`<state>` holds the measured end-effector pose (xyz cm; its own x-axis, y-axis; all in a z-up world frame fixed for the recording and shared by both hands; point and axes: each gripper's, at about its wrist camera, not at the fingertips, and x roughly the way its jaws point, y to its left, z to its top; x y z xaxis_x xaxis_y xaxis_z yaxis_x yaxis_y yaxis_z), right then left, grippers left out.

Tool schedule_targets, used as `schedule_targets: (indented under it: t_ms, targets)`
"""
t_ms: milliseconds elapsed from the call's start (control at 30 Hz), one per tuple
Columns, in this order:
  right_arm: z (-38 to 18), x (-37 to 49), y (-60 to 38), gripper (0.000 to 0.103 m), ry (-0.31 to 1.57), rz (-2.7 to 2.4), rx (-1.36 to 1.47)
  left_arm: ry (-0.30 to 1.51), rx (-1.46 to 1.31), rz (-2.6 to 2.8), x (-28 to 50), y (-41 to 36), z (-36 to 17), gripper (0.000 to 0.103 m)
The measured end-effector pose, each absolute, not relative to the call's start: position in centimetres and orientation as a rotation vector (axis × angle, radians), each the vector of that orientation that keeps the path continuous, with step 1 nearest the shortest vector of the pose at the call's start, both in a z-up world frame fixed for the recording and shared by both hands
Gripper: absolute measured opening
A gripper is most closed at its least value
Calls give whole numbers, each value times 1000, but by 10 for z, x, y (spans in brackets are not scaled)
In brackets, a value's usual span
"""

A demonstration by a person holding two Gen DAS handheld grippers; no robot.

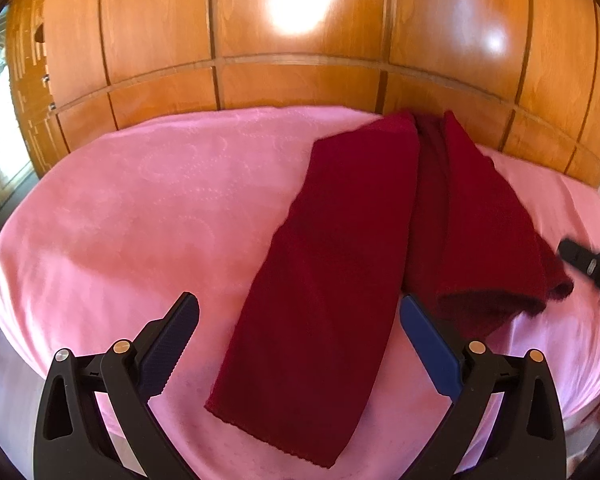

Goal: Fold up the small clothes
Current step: 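Grasp the dark red shirt with both grippers and lift it off the bed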

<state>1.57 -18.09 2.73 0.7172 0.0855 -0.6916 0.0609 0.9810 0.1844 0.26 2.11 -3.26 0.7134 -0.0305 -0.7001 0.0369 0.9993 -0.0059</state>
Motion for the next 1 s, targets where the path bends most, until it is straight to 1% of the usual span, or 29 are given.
schedule_targets:
  t_ms: [67, 133, 167, 200, 233, 267, 300, 333, 367, 400, 433, 467, 500, 533, 600, 700, 833, 933, 1000]
  targets:
    - [28, 18, -190, 101, 766, 36, 236, 799, 34, -53, 2, 22, -42, 99]
    - [29, 24, -193, 101, 767, 61, 243, 811, 56, -58, 0, 23, -50, 91]
    - [28, 28, -193, 101, 772, 81, 248, 829, 73, -71, 0, 23, -56, 84]
    - [26, 35, -193, 99, 785, 109, 258, 842, 81, -76, 1, 23, -59, 81]
    - [24, 40, -192, 97, 795, 120, 260, 857, 91, -82, 2, 23, -65, 81]
    - [20, 46, -189, 92, 810, 127, 255, 866, 97, -81, 3, 23, -69, 79]
    - [16, 55, -186, 86, 833, 135, 248, 874, 102, -83, 3, 22, -72, 73]
    - [12, 61, -183, 83, 847, 144, 247, 889, 115, -90, 5, 22, -77, 71]
    - [7, 66, -180, 76, 865, 159, 244, 889, 130, -88, 5, 21, -80, 64]
    - [1, 71, -175, 72, 888, 182, 232, 890, 136, -89, 6, 21, -81, 46]
    - [-7, 77, -167, 68, 919, 207, 203, 910, 128, -104, 9, 23, -85, 36]
    - [-13, 80, -162, 50, 936, 216, 171, 921, 106, -114, 11, 26, -86, 25]
    - [-17, 82, -157, 22, 946, 224, 138, 921, 64, -130, 12, 32, -83, 9]
    - [-17, 82, -153, 14, 944, 249, 111, 924, 31, -142, 14, 38, -79, 3]
    - [-15, 82, -153, 9, 928, 280, 79, 923, -33, -165, 18, 48, -71, 2]
    - [-1, 78, -167, 7, 895, 302, 59, 891, -72, -140, 29, 67, -55, 2]
    - [36, 78, -219, 7, 792, 225, 84, 792, -153, -56, 61, 110, -16, 1]
    - [56, 92, -273, 7, 727, 61, 52, 721, -132, 26, 101, 137, 10, 1]
    - [59, 105, -305, 6, 724, -19, 58, 690, -93, 71, 127, 145, 22, 1]
